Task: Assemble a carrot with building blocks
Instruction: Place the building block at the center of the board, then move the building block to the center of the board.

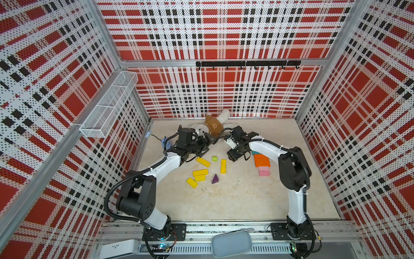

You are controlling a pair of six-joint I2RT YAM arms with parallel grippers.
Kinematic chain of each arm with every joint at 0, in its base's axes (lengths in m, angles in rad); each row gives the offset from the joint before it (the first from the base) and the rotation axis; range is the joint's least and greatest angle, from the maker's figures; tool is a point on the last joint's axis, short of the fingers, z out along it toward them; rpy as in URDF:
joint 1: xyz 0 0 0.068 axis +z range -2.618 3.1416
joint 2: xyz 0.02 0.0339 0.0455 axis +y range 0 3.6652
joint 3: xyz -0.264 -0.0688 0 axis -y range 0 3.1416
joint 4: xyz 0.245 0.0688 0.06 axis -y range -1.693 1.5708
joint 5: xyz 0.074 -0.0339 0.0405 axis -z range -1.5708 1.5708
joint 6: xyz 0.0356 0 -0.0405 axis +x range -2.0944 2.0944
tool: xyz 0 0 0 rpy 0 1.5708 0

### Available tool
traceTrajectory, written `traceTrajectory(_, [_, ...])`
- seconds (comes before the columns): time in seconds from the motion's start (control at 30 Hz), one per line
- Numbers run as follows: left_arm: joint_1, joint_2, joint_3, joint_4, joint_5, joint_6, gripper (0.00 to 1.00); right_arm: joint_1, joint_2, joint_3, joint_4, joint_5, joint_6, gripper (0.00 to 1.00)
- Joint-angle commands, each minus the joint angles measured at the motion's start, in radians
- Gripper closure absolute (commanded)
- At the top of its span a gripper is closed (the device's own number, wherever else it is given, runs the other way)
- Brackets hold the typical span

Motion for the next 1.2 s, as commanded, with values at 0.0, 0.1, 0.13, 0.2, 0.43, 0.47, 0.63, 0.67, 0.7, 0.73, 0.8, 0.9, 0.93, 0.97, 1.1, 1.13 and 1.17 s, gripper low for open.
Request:
traceTrajectory(0.0, [0.0,-0.032,-0.007,0.008,0.029,-0.003,0.01,0.003,-0.07,-0.011,0.083,-0.007,0.068,0.3])
traceTrajectory(0.1, [0.0,-0.059,-0.008,0.008,0.008,0.017,0.01,0.003,-0.105,-0.037,0.134,0.029,0.116,0.3])
traceTrajectory(0.13, [0.003,-0.065,-0.009,0.006,0.004,0.023,0.0,0.003,-0.113,-0.045,0.155,0.038,0.131,0.31])
traceTrajectory(0.2, [0.005,-0.082,-0.006,0.006,-0.004,0.044,0.01,0.001,-0.121,-0.049,0.182,0.048,0.159,0.3])
traceTrajectory(0.43, [0.04,-0.097,0.02,-0.035,-0.053,0.162,0.0,-0.012,-0.084,0.002,0.218,0.009,0.288,0.35])
traceTrajectory(0.47, [0.048,-0.097,0.019,-0.035,-0.054,0.16,0.01,-0.013,-0.079,0.003,0.22,0.001,0.308,0.38])
traceTrajectory(0.63, [0.079,-0.105,0.006,-0.038,-0.077,0.134,0.0,-0.011,-0.061,0.032,0.188,-0.004,0.34,0.55])
traceTrajectory(0.67, [0.084,-0.105,0.002,-0.041,-0.08,0.125,0.0,-0.011,-0.059,0.032,0.191,-0.003,0.349,0.58])
traceTrajectory(0.7, [0.091,-0.1,0.001,-0.048,-0.08,0.11,0.01,-0.011,-0.051,0.034,0.189,-0.005,0.354,0.6])
traceTrajectory(0.73, [0.097,-0.092,0.001,-0.052,-0.074,0.096,0.0,-0.011,-0.035,0.05,0.168,-0.003,0.346,0.6])
traceTrajectory(0.8, [0.114,-0.077,0.0,-0.052,-0.055,0.068,0.01,-0.011,0.006,0.089,0.104,0.026,0.344,0.57])
traceTrajectory(0.9, [0.131,-0.065,-0.003,-0.052,-0.058,0.064,0.01,-0.011,0.045,0.118,0.046,0.029,0.321,0.43])
traceTrajectory(0.93, [0.14,-0.064,-0.006,-0.052,-0.059,0.059,0.0,-0.011,0.059,0.137,0.014,0.021,0.301,0.38])
traceTrajectory(0.97, [0.15,-0.063,-0.009,-0.052,-0.058,0.047,0.0,-0.011,0.074,0.154,-0.023,0.032,0.293,0.36])
traceTrajectory(1.1, [0.176,-0.047,-0.011,-0.051,-0.026,0.007,0.01,-0.011,0.103,0.139,-0.054,0.036,0.223,0.34])
traceTrajectory(1.13, [0.174,-0.047,-0.01,-0.051,-0.023,0.006,0.0,-0.011,0.109,0.138,-0.066,0.04,0.21,0.36])
traceTrajectory(1.17, [0.173,-0.048,-0.011,-0.051,-0.021,0.005,0.01,-0.012,0.111,0.131,-0.066,0.044,0.2,0.36])
